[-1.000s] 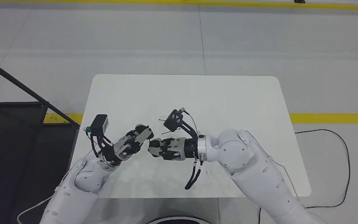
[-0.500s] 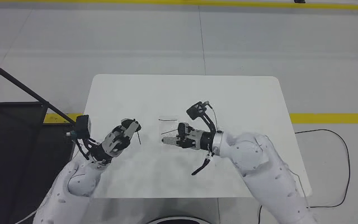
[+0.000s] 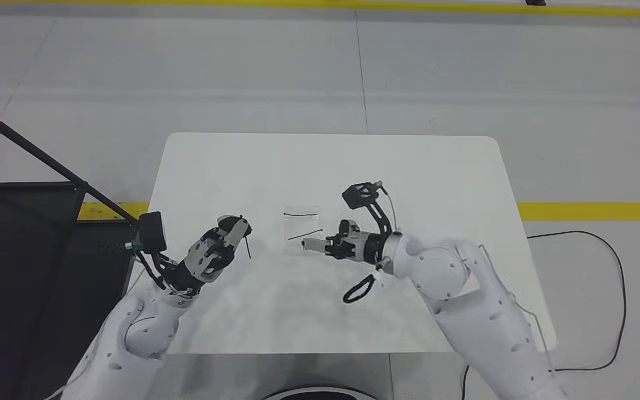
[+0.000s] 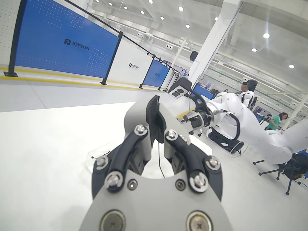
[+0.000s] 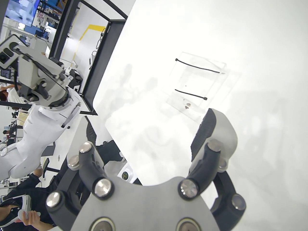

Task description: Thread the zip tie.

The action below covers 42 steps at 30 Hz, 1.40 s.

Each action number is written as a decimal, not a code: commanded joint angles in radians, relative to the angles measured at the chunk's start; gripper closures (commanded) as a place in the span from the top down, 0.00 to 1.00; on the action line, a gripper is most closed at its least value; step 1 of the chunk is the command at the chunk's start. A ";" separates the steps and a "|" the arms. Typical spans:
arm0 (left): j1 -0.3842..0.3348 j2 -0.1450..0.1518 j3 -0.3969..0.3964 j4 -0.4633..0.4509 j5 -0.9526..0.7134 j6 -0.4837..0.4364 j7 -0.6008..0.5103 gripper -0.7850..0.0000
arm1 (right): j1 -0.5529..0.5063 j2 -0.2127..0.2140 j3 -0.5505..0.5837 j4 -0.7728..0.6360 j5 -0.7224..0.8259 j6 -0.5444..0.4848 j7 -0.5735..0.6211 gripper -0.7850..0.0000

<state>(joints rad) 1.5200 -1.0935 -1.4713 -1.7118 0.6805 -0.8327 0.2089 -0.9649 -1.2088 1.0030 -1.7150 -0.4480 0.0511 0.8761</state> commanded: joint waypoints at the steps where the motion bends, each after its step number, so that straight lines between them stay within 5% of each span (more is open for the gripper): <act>1: -0.005 -0.002 0.009 0.011 -0.004 0.015 -0.014 0.00 | 0.031 -0.005 -0.019 0.037 -0.021 0.045 0.013 1.00; 10: -0.053 -0.008 0.025 0.127 -0.017 -0.030 -0.008 0.00 | 0.185 -0.044 -0.120 0.234 0.005 0.093 0.084 1.00; 22: -0.086 -0.018 0.039 0.204 0.066 -0.068 0.051 0.00 | 0.308 -0.087 -0.186 0.430 0.086 0.058 0.124 0.66; 42: -0.085 -0.026 0.033 0.216 0.094 -0.093 0.086 0.00 | 0.390 -0.134 -0.239 0.586 0.130 0.043 0.130 0.38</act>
<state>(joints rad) 1.4346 -1.1190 -1.4373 -1.4957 0.7736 -0.9262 0.2942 -0.5758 -1.3413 0.7661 -1.1308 -0.3167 0.0947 1.0064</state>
